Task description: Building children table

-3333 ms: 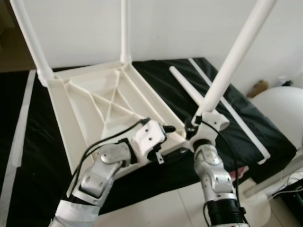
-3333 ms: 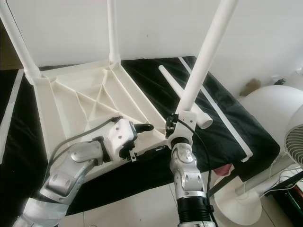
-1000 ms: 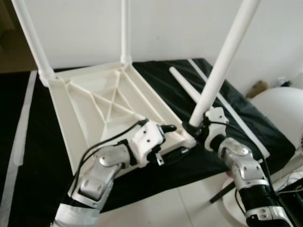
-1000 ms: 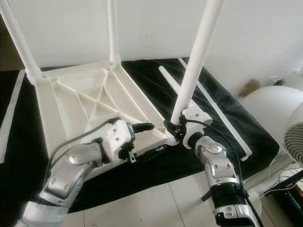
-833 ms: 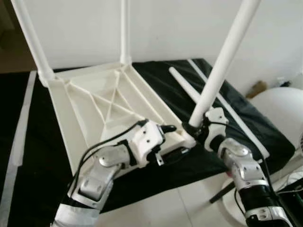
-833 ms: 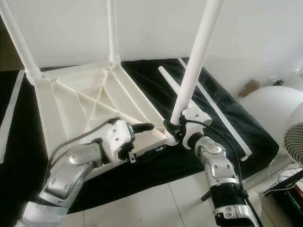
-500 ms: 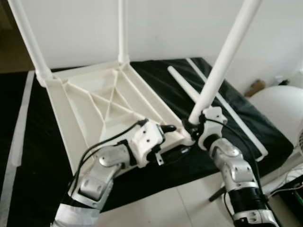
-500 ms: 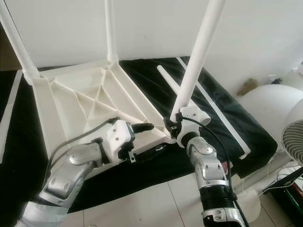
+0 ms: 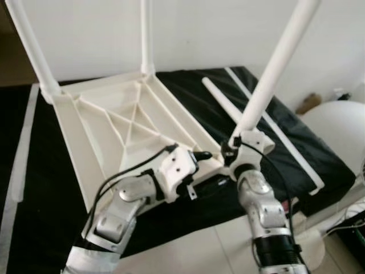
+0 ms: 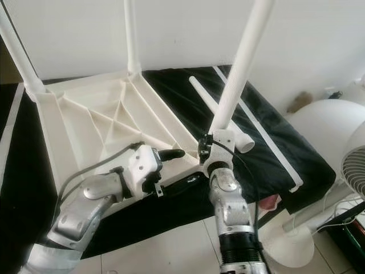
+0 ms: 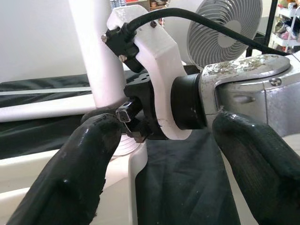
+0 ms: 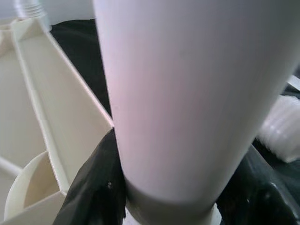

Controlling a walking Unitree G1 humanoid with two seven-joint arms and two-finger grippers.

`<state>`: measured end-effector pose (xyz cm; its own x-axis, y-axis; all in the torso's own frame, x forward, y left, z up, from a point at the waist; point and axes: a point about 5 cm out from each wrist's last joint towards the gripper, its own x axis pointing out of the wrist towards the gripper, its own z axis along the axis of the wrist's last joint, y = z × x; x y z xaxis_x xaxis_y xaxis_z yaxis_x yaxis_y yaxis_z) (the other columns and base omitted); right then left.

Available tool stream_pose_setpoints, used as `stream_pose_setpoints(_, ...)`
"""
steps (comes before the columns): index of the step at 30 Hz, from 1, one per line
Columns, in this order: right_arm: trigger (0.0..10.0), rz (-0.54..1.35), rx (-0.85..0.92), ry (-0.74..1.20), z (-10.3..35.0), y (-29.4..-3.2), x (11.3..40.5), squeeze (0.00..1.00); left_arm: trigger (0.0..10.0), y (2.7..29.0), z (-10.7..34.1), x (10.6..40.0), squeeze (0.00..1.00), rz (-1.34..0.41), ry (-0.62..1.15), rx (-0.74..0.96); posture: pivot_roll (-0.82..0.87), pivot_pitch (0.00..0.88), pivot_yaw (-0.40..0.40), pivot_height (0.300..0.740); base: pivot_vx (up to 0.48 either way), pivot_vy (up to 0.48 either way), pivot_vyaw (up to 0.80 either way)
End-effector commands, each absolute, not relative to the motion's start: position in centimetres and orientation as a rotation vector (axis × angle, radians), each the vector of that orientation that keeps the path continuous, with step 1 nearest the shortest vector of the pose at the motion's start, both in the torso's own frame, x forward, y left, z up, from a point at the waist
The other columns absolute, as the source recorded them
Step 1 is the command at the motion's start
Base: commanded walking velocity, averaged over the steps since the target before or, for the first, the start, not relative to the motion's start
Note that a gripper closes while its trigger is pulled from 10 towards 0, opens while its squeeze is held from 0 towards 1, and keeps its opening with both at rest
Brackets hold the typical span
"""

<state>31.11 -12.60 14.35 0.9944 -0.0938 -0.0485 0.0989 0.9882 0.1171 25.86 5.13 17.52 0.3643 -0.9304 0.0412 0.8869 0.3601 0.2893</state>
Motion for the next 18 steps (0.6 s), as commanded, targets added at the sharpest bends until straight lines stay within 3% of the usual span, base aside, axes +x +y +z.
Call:
stream_pose_setpoints(1, 10.0, -0.139, 0.151, 0.103, 13.0, -12.9, 30.7, 0.0, 10.0, 5.0, 17.8, 25.7, 0.0, -1.159, -0.222, 0.221, -0.03, 0.052, -0.064, 0.74, 0.0, 0.0, 0.0)
stream_pose_setpoints(4, 10.0, -0.099, 0.17, 0.056, 14.0, -12.4, 30.8, 0.0, 10.0, 4.9, 17.8, 25.7, 0.0, -1.163, -0.224, 0.221, -0.03, 0.047, -0.062, 0.74, 0.0, 0.0, 0.0)
stream_pose_setpoints(5, 10.0, -0.096, 0.16, 0.047, 14.1, -12.6, 30.8, 0.18, 10.0, 5.0, 17.8, 25.7, 0.0, -1.165, -0.225, 0.224, -0.03, 0.044, -0.063, 0.74, 0.0, 0.0, 0.0)
stream_pose_setpoints(6, 10.0, -0.095, 0.159, 0.041, 14.2, -12.8, 30.8, 1.0, 10.0, 5.0, 17.8, 25.8, 0.0, -1.166, -0.227, 0.226, -0.03, 0.042, -0.063, 0.74, 0.0, 0.0, 0.0)
stream_pose_setpoints(18, 10.0, -0.069, 0.137, 0.026, 14.6, -13.2, 30.9, 1.0, 10.0, 4.9, 17.9, 25.7, 0.0, -1.172, -0.231, 0.224, -0.03, 0.027, -0.061, 0.74, 0.0, 0.0, 0.0)
